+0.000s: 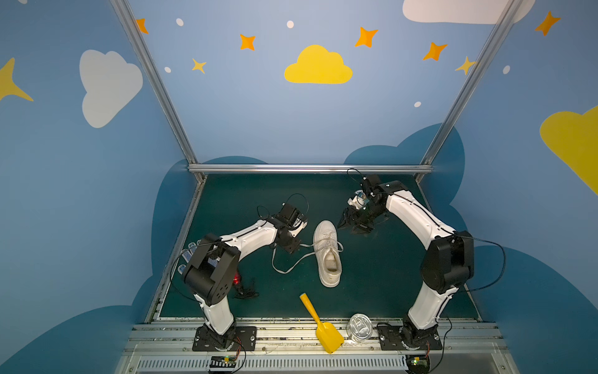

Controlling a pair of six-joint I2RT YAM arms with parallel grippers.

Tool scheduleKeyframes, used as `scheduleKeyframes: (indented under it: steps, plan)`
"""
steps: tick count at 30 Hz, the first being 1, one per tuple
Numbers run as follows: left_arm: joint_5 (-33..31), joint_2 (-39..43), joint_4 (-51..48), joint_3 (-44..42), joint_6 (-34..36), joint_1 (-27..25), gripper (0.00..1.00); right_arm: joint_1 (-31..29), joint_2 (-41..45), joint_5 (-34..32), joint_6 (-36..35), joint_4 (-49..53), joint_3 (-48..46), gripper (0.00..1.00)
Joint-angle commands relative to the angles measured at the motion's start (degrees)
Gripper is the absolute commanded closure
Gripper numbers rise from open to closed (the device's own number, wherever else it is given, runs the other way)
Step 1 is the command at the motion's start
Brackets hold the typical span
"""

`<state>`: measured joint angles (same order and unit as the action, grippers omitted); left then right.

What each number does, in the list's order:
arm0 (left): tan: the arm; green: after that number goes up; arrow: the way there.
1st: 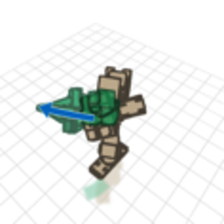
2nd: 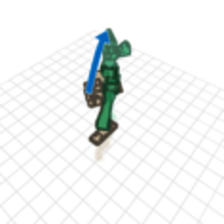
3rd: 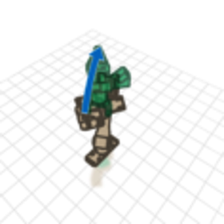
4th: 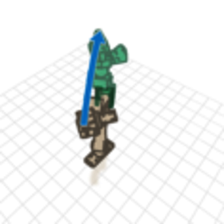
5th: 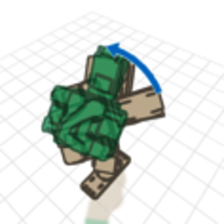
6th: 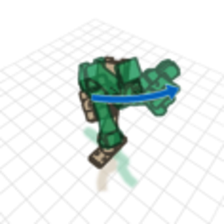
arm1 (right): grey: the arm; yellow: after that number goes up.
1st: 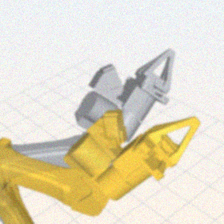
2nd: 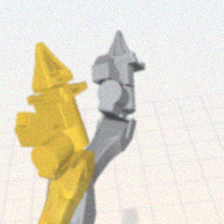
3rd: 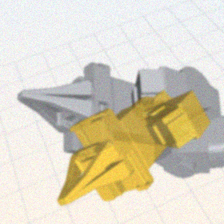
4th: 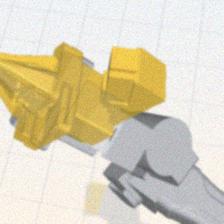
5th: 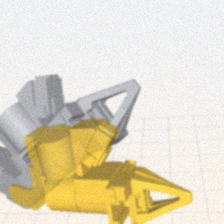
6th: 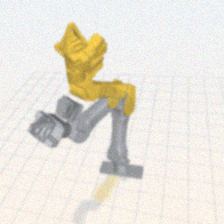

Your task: Tie the shoes

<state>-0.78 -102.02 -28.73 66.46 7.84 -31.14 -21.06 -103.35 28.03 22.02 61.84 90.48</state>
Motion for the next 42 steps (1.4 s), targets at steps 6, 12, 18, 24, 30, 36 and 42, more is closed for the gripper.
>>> scheduleKeyframes:
  steps: [6,12,18,24,30,36,42]
  plan:
    - [-0.6,-5.9,0.1,4.1,4.2,-0.1,0.51,0.7,2.5,0.2,-0.5,-1.2,-3.6,0.36]
    - [-2.4,-8.7,-0.9,6.2,7.2,-0.1,0.52,0.8,3.0,1.1,-0.1,-2.4,-6.4,0.37]
    - [-3.4,-10.2,-2.3,6.7,9.2,-0.2,0.62,0.8,3.2,2.1,0.7,-3.5,-8.0,0.38]
    - [-3.7,-10.0,-2.4,5.4,11.0,-0.5,0.81,0.5,2.4,2.6,1.9,-5.1,-9.6,0.38]
    - [-4.7,-7.8,-1.7,3.5,11.5,-0.6,0.93,-0.4,0.1,1.6,1.7,-5.2,-10.6,0.38]
    - [-5.4,-5.4,-3.0,2.7,11.9,-0.2,0.97,-1.7,-1.0,1.4,1.3,-4.9,-11.7,0.38]
    - [-5.5,-4.4,-3.6,2.8,11.0,-0.2,0.97,-2.3,-1.0,0.6,1.7,-4.7,-13.5,0.38]
